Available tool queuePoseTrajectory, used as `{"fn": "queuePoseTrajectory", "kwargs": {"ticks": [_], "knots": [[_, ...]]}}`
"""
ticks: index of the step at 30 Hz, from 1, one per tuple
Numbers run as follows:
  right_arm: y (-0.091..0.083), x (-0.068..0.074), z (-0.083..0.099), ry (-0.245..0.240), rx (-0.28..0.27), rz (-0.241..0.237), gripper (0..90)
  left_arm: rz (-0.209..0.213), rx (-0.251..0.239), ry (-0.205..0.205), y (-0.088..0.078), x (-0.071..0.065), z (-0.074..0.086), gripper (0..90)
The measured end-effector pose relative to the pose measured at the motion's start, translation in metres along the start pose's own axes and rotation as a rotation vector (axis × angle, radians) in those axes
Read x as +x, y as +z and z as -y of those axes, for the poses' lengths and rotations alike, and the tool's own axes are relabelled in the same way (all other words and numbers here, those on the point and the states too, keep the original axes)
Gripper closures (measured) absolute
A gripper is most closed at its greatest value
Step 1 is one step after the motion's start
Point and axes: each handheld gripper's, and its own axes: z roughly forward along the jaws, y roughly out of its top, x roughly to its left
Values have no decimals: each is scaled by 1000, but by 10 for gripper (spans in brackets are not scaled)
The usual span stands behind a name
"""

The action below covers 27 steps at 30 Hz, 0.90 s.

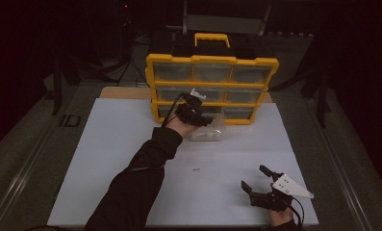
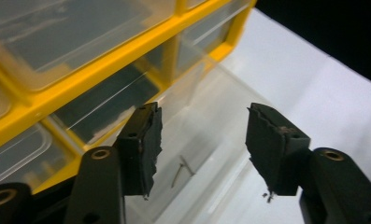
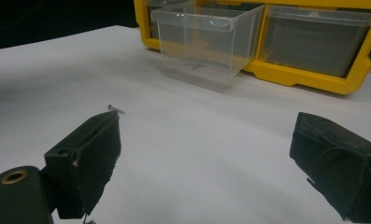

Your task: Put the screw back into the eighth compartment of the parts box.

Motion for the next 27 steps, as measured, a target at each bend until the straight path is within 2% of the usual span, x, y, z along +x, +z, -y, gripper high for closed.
{"fn": "queuePoseTrajectory", "kwargs": {"ticks": [4, 7, 10, 16, 21, 27], "knots": [[0, 0, 0, -2, -1, 0, 88, 14, -9, 8, -7, -3, 0, 373], [0, 0, 0, -2, 1, 0, 88, 11, -14, 38, -13, -7, 2, 253], [1, 0, 0, -6, 2, 1, 88, 16, -17, 49, -18, -10, 3, 154], [1, 1, 0, -7, 5, 1, 88, 48, -30, 67, -33, -16, 8, 88], [1, 1, 0, -10, 4, 2, 88, 58, -16, 80, -42, -21, 15, 19], [1, 2, 0, -11, 4, 2, 88, 80, -30, 101, -51, -24, 25, 14]]}}
